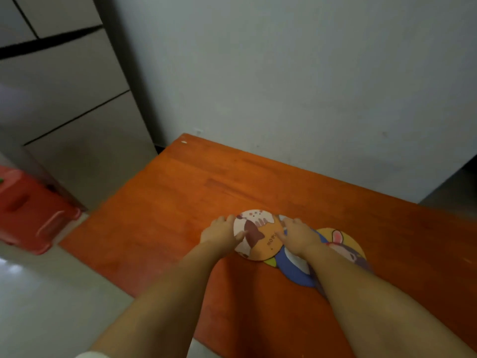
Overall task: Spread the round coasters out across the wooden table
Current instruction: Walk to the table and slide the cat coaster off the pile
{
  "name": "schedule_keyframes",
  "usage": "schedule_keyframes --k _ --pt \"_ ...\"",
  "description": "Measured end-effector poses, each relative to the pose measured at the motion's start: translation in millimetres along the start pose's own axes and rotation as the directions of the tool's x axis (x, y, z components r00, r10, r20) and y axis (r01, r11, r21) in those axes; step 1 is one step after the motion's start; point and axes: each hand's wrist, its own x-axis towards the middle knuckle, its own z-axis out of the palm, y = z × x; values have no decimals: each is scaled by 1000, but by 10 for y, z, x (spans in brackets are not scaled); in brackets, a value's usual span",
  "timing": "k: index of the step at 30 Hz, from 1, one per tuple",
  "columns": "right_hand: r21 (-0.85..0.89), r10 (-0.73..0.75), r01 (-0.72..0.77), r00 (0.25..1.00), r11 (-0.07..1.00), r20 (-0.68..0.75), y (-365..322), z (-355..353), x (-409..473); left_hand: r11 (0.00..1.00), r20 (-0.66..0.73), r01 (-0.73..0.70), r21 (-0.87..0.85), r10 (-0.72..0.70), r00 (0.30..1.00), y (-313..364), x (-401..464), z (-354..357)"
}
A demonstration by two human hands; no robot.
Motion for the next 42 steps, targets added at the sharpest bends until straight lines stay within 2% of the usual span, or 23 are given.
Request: schedule_keyframes --k 5,9,14,20,25,29,35,42 --pt "27 88 -90 994 996 60 -26 174 281 996 70 67 -63 -63 996 37 397 201" --pt "13 145 -145 989 989 13 -28 322 371 991 107 108 -83 -99 989 91 576 394" --pt "61 267 -269 963 961 41 -142 311 534 992 21 117 -43 -116 993 93 604 564" --pt "169 363 -371 928 913 81 -229 280 636 949 68 223 -222 -213 975 183 689 489" --pt "174 322 -326 945 929 50 -209 311 589 908 69 257 -332 -249 966 -4 752 385" --pt "222 273 -273 962 936 28 -193 233 531 788 88 188 -587 -170 982 -57 661 260" --pt "400 242 -227 970 888 13 -509 73 507 772 43 154 -616 -161 986 -318 649 -97" --pt "422 209 -208 977 882 43 -1308 161 489 779 60 174 -603 -174 983 -1105 670 -467"
